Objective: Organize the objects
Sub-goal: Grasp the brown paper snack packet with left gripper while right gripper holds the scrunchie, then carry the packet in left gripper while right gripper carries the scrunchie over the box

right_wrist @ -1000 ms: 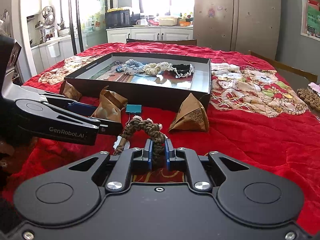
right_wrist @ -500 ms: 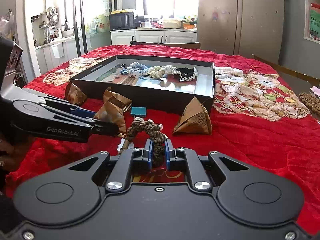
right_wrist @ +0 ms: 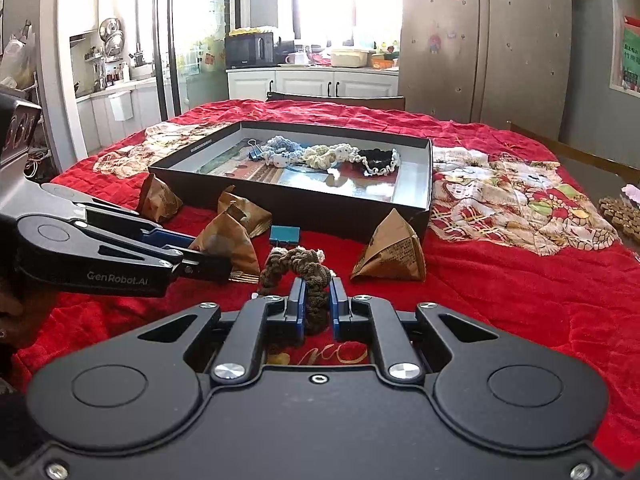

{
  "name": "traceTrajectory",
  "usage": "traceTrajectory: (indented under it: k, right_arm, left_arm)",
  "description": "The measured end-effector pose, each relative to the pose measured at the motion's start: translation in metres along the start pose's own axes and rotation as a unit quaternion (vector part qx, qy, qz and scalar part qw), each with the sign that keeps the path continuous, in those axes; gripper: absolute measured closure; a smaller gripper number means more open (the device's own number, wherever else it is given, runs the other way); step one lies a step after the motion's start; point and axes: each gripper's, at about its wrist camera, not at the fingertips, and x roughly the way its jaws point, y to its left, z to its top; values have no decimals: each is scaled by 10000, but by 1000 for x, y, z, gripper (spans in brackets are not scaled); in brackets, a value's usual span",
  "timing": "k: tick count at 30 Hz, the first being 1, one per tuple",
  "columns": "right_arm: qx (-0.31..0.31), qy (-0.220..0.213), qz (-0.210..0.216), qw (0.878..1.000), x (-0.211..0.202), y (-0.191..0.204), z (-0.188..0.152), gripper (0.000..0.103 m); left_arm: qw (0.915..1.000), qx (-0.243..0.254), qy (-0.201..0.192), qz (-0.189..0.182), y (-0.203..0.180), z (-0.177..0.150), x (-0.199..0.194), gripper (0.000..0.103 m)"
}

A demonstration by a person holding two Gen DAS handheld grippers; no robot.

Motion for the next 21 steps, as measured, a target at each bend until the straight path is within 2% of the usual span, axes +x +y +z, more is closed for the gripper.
traceTrajectory:
  k: [10, 21]
  right_arm:
    - [-41, -128, 25, 9999, -8, 2, 4, 92]
    - [-134, -361, 41, 9993, -17, 3, 21, 93]
  left_arm:
    - [9999, 59, -115, -61, -4, 2, -12, 77]
    - [9991, 73, -418, -67, -2, 12, -32, 76]
